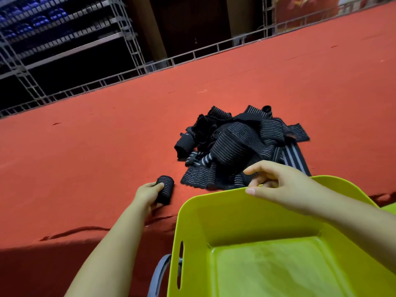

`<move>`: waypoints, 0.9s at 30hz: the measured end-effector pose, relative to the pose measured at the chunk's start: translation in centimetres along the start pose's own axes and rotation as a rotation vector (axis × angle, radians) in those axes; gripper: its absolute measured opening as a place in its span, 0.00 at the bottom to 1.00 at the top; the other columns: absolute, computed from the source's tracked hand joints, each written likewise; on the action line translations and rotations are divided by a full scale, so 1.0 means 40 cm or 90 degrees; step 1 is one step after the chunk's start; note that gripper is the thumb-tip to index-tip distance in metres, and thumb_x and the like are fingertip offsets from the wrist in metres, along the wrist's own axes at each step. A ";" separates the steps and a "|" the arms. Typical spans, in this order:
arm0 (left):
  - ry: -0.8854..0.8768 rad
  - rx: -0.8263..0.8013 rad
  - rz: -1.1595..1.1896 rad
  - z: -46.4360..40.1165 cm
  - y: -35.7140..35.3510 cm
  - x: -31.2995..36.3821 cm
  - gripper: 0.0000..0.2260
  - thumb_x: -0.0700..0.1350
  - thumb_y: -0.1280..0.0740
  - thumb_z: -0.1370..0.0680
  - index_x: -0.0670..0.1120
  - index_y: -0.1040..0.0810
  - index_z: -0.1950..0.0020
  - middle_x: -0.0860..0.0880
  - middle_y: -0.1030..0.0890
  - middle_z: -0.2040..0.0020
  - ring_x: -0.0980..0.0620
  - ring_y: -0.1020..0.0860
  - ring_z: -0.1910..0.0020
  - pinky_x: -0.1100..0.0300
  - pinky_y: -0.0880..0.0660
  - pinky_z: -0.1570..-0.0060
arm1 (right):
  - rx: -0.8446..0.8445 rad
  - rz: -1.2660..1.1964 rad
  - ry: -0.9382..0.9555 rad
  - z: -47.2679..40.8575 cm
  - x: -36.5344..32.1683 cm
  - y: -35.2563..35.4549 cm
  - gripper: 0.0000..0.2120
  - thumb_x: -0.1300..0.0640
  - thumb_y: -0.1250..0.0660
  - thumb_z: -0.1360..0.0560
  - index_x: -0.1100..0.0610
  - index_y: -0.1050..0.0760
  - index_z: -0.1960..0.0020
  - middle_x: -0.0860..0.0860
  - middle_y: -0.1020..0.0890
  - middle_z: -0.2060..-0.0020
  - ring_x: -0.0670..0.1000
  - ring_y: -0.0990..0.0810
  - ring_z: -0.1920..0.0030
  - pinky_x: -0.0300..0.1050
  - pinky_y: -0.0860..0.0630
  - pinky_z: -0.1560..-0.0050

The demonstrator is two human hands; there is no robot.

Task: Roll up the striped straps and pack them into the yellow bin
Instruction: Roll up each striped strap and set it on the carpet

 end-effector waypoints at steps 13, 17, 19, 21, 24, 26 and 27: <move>-0.347 0.045 -0.307 0.188 -0.110 0.211 0.20 0.49 0.31 0.23 0.42 0.26 0.34 0.40 0.25 0.35 0.43 0.26 0.38 0.50 0.28 0.40 | 0.089 -0.072 0.006 0.008 0.008 0.156 0.10 0.59 0.29 0.27 0.49 0.24 0.48 0.53 0.17 0.57 0.49 0.20 0.60 0.53 0.22 0.53; -0.326 -0.109 -0.175 0.269 -0.268 0.305 0.27 0.54 0.29 0.25 0.47 0.32 0.29 0.44 0.29 0.32 0.46 0.27 0.40 0.53 0.30 0.45 | 0.137 -0.079 0.001 0.006 0.030 0.189 0.10 0.57 0.28 0.27 0.49 0.23 0.47 0.51 0.17 0.58 0.49 0.22 0.62 0.52 0.24 0.56; -0.240 -0.111 -0.143 0.261 -0.320 0.317 0.32 0.53 0.28 0.26 0.46 0.36 0.27 0.43 0.31 0.29 0.42 0.28 0.35 0.51 0.29 0.43 | 0.136 -0.071 0.007 0.006 0.044 0.194 0.11 0.57 0.28 0.27 0.49 0.24 0.47 0.50 0.18 0.59 0.47 0.23 0.64 0.49 0.25 0.59; -0.181 -0.082 -0.143 0.242 -0.344 0.312 0.32 0.48 0.27 0.26 0.44 0.36 0.26 0.41 0.30 0.30 0.40 0.28 0.35 0.48 0.28 0.39 | 0.138 -0.072 0.008 0.005 0.062 0.202 0.11 0.58 0.28 0.27 0.49 0.24 0.47 0.48 0.19 0.61 0.44 0.25 0.67 0.42 0.27 0.64; -0.143 -0.067 -0.129 0.204 -0.354 0.289 0.27 0.39 0.27 0.26 0.43 0.31 0.30 0.40 0.24 0.36 0.41 0.23 0.40 0.48 0.27 0.40 | 0.147 -0.073 0.007 -0.002 0.089 0.216 0.10 0.58 0.28 0.27 0.49 0.24 0.48 0.49 0.19 0.61 0.42 0.26 0.69 0.38 0.30 0.65; -0.131 -0.071 -0.086 0.190 -0.352 0.280 0.21 0.36 0.28 0.27 0.43 0.26 0.35 0.39 0.21 0.40 0.42 0.22 0.44 0.51 0.26 0.47 | 0.153 -0.070 -0.001 -0.011 0.098 0.218 0.10 0.57 0.28 0.27 0.49 0.24 0.48 0.48 0.19 0.62 0.43 0.26 0.68 0.39 0.30 0.64; -0.124 -0.068 -0.057 0.186 -0.350 0.278 0.18 0.34 0.28 0.26 0.42 0.25 0.38 0.38 0.20 0.42 0.42 0.21 0.46 0.51 0.26 0.48 | 0.151 -0.067 -0.008 -0.017 0.100 0.215 0.09 0.57 0.28 0.27 0.49 0.24 0.48 0.47 0.19 0.62 0.43 0.25 0.67 0.39 0.30 0.63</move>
Point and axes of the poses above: each hand's wrist, its own z-axis away from the middle knuckle, its own y-axis out of the back of the hand, x = y × z, the point moved 1 cm from there along -z, towards the middle knuckle
